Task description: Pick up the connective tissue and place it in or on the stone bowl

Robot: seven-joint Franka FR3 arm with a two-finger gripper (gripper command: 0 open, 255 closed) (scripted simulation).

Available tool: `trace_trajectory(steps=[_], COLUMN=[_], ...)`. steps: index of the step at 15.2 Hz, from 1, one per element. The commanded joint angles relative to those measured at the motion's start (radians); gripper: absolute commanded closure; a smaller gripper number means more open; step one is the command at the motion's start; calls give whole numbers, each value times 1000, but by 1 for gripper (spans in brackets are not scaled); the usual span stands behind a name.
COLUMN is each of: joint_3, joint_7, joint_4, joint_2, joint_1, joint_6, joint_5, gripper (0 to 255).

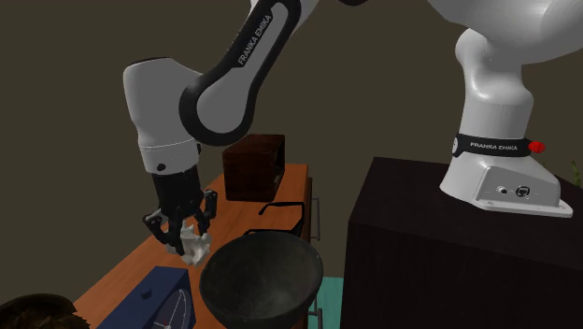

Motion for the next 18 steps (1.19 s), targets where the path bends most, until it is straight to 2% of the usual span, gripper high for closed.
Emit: trace_trajectory(steps=[1,18], joint_3=[0,47], joint_7=[0,-27], joint_4=[0,-64], joint_2=[1,-183], joint_1=[0,-34], joint_6=[0,-120], joint_5=[0,44], gripper=[255,255])
